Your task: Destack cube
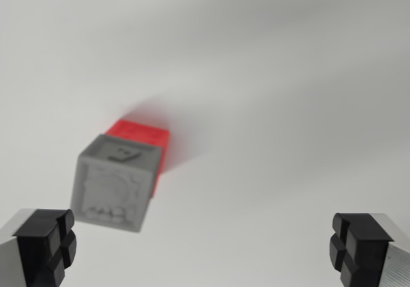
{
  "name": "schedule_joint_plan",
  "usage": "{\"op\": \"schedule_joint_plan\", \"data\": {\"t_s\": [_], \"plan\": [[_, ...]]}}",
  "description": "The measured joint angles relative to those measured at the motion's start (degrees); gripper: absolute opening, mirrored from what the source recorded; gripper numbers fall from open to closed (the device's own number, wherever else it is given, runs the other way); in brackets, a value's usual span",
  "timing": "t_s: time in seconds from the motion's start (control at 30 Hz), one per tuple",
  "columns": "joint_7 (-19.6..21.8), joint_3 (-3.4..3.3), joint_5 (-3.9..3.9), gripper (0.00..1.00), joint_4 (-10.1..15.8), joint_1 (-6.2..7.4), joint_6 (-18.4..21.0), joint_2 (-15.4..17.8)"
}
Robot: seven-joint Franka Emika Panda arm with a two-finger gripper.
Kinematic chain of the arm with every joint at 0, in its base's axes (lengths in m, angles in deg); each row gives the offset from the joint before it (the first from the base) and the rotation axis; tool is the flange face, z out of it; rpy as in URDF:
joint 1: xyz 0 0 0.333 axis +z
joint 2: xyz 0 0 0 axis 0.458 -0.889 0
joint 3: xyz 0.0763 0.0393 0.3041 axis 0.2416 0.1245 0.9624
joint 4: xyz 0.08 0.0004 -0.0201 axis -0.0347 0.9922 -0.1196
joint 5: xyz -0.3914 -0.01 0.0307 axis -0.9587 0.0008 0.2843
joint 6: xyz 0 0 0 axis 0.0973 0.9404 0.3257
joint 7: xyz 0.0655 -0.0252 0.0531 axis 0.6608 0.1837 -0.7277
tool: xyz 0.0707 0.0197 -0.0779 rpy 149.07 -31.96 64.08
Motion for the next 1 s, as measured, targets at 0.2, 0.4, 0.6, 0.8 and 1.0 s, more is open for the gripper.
{"op": "schedule_joint_plan", "data": {"t_s": [0.2,0.4,0.6,0.8,1.0], "plan": [[4.9,0.53,0.04,1.00,0.8,1.42,-1.6,-0.7],[10.2,1.09,0.05,1.00,1.6,3.01,-3.4,-1.6],[15.2,1.48,0.05,1.00,2.0,4.61,-5.0,-2.6],[20.5,1.80,0.05,1.00,2.5,6.41,-6.8,-3.8],[23.0,1.82,-0.07,1.00,2.8,7.52,-9.3,-5.8]]}}
